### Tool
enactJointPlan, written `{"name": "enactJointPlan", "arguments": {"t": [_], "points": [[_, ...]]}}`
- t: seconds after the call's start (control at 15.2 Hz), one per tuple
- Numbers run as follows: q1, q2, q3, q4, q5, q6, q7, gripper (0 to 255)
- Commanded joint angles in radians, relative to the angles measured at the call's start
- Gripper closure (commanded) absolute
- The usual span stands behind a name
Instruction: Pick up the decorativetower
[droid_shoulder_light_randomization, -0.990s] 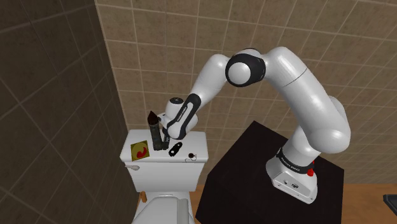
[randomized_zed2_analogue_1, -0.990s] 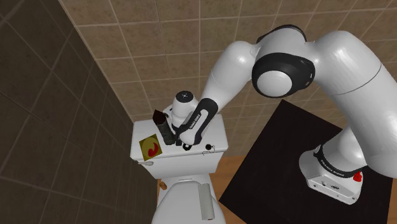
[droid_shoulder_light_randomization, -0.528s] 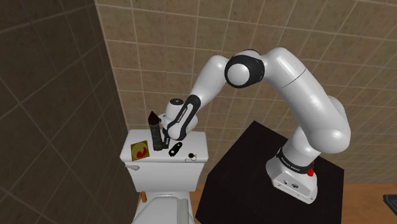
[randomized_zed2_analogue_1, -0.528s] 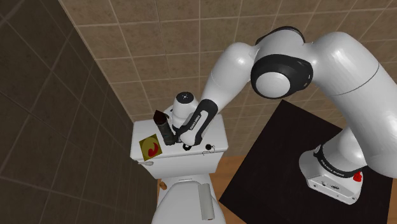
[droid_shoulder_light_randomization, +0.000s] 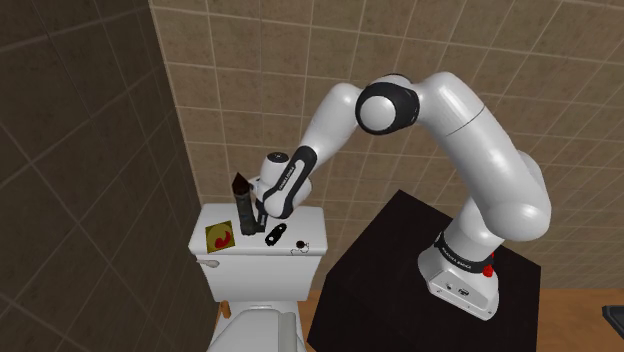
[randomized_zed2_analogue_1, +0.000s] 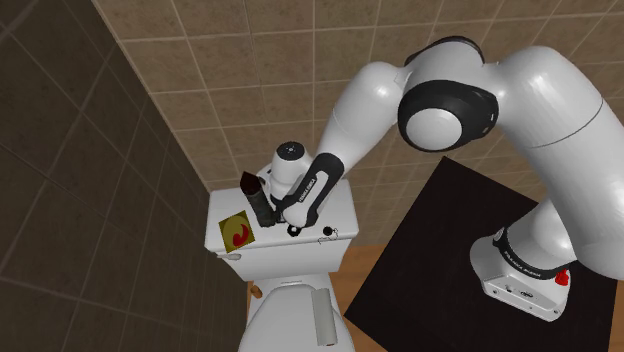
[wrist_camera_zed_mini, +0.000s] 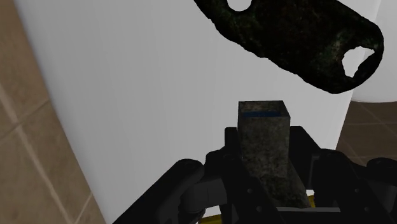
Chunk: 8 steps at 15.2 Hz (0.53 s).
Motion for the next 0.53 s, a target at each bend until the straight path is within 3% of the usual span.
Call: {"name": "enactJointPlan", "arguments": {"t": [0.0,0.46], "points": [[-0.001,-0.025,0.001,-0.015,0.001,-0.010,0.001,255],[-0.005,-0.123,0.005,-0.075,0.004,-0.047,0.007,255]]}}
